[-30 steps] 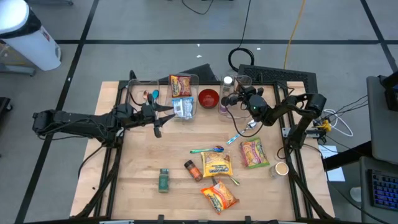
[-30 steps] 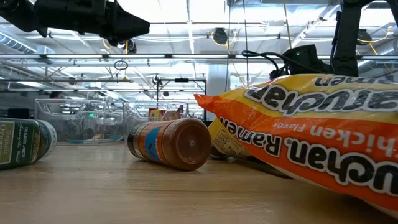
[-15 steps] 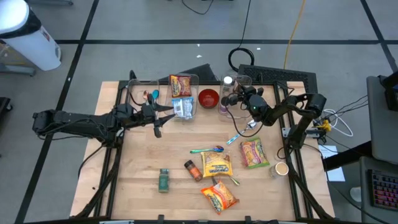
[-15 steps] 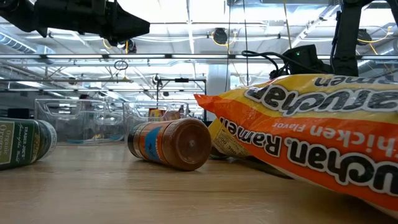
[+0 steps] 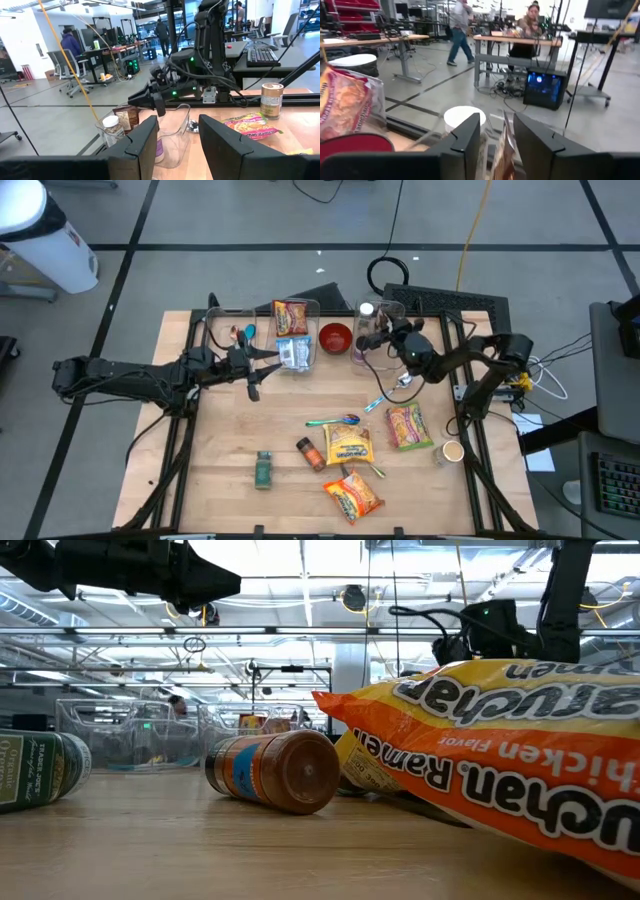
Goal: Pick & Place Food Item
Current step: Put the white spoon into the left transparent bin
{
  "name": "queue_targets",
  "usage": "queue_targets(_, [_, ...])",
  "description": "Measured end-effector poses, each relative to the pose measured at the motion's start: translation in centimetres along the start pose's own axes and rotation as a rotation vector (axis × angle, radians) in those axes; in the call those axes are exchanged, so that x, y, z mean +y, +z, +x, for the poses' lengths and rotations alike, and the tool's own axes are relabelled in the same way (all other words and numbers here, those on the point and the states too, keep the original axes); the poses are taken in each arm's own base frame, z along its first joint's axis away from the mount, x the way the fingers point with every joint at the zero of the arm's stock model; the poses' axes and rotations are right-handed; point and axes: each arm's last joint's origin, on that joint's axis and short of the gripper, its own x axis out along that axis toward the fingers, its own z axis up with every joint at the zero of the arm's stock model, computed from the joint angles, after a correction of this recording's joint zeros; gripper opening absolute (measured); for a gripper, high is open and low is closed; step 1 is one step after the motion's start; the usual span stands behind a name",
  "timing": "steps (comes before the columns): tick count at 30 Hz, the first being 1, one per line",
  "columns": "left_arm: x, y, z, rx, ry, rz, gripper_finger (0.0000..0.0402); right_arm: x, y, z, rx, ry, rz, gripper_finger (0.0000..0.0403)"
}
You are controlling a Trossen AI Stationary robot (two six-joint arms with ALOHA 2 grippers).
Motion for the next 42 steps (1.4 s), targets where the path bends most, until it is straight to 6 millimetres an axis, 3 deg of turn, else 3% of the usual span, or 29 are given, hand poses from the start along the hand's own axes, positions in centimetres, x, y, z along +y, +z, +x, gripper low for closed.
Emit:
queue_targets(8, [0.0, -0.1, 0.0, 0.007, -0.001, -0.005, 0.0152, 0.8, 2.9, -1.5, -0.100, 0.058, -0.019, 0.0144])
queue_targets(16, [0.0, -0.1, 0.0, 0.008, 0.009, -0.001, 0.0152, 1.5, 4.7, -2.8, -0.166, 0.122, 0.148, 0.0140])
queue_targets(20, [0.0, -0.1, 0.0, 0.009, 0.017, 0.002, 0.0152, 2.0, 4.9, -3.0, -0.180, 0.270, 0.142, 0.0136])
queue_targets(28, [0.0, -0.1, 0.0, 0.009, 0.018, -0.002, 0.0152, 3.2, 5.0, -3.7, -0.246, 0.747, 0.000, 0.0135])
queue_targets(42, [0.0, -0.1, 0.0, 0.009, 0.017, -0.003, 0.0152, 3.3, 4.8, -3.8, -0.241, 0.811, -0.020, 0.0136])
